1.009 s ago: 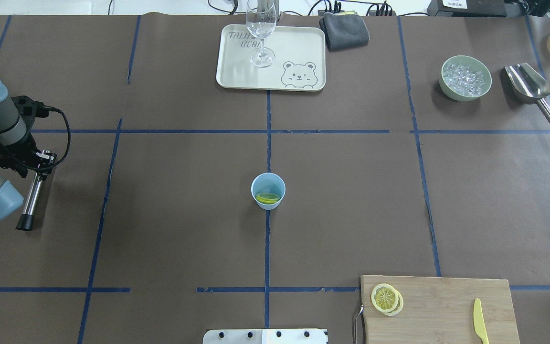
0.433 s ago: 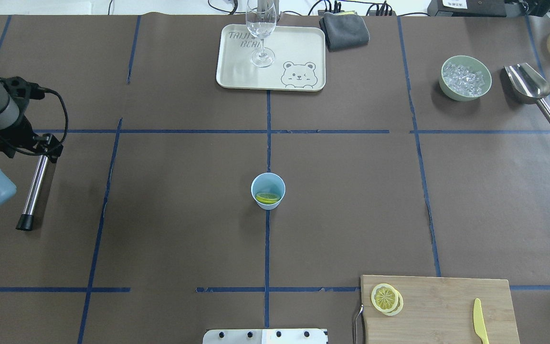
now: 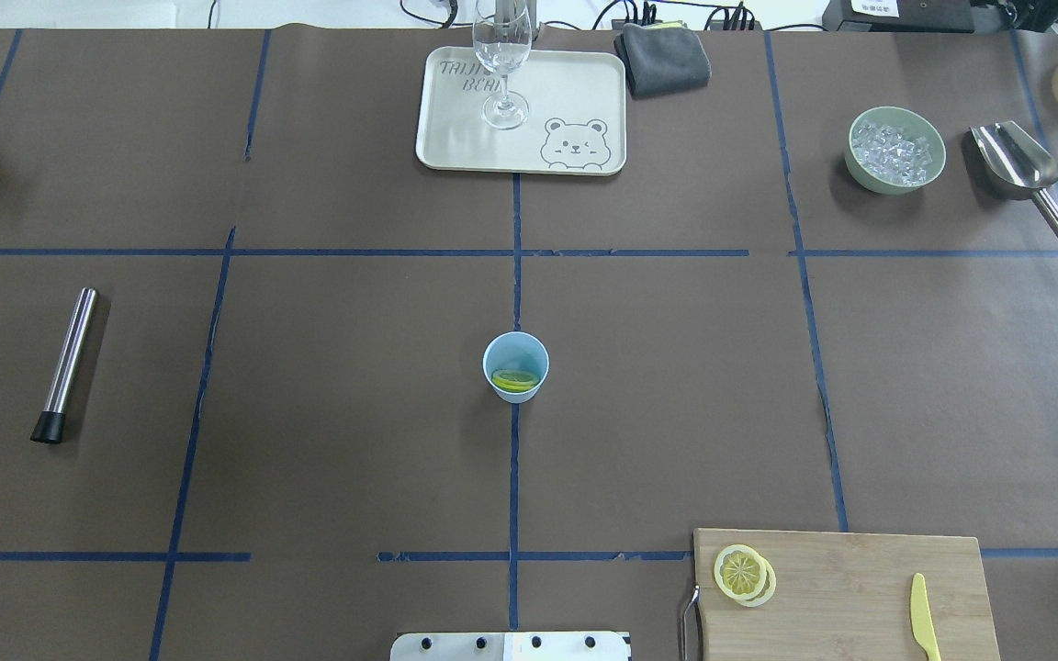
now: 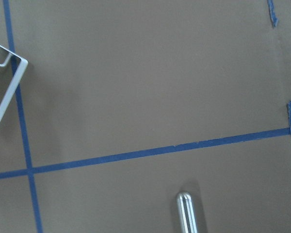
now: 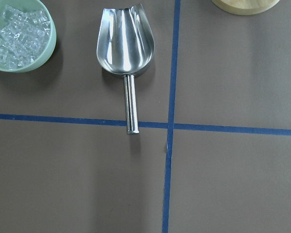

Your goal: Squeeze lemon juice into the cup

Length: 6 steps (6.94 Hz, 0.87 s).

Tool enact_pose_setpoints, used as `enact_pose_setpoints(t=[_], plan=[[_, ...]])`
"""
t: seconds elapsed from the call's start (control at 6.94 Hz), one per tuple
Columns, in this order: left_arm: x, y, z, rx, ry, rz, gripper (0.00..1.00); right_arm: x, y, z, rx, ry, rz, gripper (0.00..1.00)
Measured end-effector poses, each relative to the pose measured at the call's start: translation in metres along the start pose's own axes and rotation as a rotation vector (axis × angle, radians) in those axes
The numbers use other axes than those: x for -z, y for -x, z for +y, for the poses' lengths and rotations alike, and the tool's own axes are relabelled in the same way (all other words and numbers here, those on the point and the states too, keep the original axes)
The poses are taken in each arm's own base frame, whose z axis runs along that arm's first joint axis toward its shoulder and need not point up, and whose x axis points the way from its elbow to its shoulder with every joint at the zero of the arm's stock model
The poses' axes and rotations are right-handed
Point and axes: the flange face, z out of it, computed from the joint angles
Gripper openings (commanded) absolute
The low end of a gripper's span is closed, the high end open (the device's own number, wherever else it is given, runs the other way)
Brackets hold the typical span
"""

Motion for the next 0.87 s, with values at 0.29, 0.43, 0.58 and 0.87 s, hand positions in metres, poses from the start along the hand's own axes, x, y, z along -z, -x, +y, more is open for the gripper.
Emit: enact_pose_setpoints(t=[0.29, 0.43, 0.58, 0.87], plan=[[-0.004, 0.1, 0.041, -0.019, 0.029, -0.026, 1.0, -0.003, -0.003, 0.004, -0.009, 0.007, -0.001, 1.0], [-0.008, 0.138, 0.065, 0.001, 0.045, -0.024, 1.0, -0.004, -0.003, 0.005, -0.011, 0.009, -0.001, 1.0], [-0.015, 0.157, 0.083, 0.028, 0.061, -0.003, 1.0, -0.005, -0.005, 0.005, -0.013, 0.011, -0.002, 1.0], [-0.027, 0.17, 0.103, 0.066, 0.085, 0.036, 1.0, -0.006, -0.007, 0.006, -0.017, 0.014, -0.002, 1.0]])
